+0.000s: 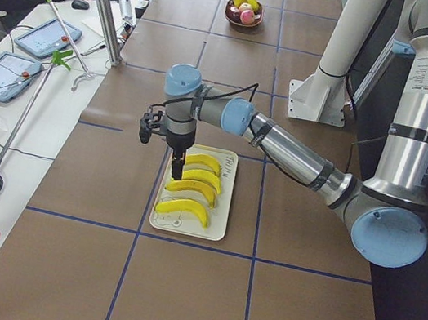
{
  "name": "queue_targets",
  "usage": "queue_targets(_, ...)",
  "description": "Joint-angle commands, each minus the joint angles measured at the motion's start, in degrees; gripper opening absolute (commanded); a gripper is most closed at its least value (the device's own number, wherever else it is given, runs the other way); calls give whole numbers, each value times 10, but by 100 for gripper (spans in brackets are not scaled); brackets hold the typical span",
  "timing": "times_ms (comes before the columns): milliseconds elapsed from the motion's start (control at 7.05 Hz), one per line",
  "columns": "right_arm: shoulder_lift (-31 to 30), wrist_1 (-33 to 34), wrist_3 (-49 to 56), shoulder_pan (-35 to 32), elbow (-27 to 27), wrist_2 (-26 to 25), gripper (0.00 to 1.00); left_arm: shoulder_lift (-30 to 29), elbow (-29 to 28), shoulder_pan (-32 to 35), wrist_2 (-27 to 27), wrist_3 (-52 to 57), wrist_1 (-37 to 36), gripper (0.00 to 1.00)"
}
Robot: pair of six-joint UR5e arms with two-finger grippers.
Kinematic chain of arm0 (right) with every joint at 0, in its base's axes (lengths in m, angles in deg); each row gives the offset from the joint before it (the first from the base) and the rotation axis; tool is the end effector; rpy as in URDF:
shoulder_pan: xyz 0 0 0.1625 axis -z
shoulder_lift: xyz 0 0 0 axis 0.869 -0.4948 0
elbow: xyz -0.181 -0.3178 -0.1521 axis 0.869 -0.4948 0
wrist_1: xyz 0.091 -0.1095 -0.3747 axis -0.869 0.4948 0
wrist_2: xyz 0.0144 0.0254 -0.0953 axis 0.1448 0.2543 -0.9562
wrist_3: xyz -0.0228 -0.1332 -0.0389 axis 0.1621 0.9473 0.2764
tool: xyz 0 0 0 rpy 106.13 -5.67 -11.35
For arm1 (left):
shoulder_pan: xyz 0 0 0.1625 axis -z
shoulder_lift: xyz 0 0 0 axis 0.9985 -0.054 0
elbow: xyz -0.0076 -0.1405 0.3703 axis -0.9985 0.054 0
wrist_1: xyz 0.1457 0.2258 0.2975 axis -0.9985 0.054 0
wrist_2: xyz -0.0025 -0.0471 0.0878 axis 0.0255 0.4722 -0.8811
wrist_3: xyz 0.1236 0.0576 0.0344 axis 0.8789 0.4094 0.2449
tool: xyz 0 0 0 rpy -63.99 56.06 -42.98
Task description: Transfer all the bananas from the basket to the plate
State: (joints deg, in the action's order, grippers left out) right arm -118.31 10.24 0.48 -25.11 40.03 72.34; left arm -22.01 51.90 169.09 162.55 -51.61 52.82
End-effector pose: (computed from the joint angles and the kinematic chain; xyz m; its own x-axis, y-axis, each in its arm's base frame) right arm -0.0159 -0.4590 0.5778 0.5765 -0.3058 0.7577 0.0783 0.9437 0.3213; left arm 0.0243 -0.4741 0.5065 0.7370 -0.1039 -0.6679 0.0906 0.9944 -0.0548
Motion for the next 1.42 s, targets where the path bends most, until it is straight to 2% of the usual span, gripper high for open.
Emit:
queue_targets(0, -24, -1, 7, -11, -16, -4, 100, 29, -44, 51, 26, 128, 1, 100)
queue_targets(142, -15, -2, 6, -15, -18, -5, 100, 44, -83, 71, 91, 155, 3, 100)
queue_targets(284, -14, -8, 12, -16, -19, -7, 100, 46, -99, 72, 125, 157, 8, 100)
queue_targets(425, -12, -9, 15, -16, -25, -13, 100, 46, -122, 72, 125, 166, 15, 100)
queue_targets(567, -11, -9, 8, -17, -20, -11, 100, 57, -142, 74, 124, 195, 53, 100)
queue_targets(851, -17, -4, 10, -17, -29, -32, 100, 64, -145, 74, 122, 194, 75, 100)
queue_targets(992, -15, -2, 10, -17, -46, -57, 100, 63, -142, 74, 94, 194, 75, 100)
queue_targets(1276, -15, 8, 5, -19, -62, -60, 100, 63, -140, 75, 83, 191, 74, 100)
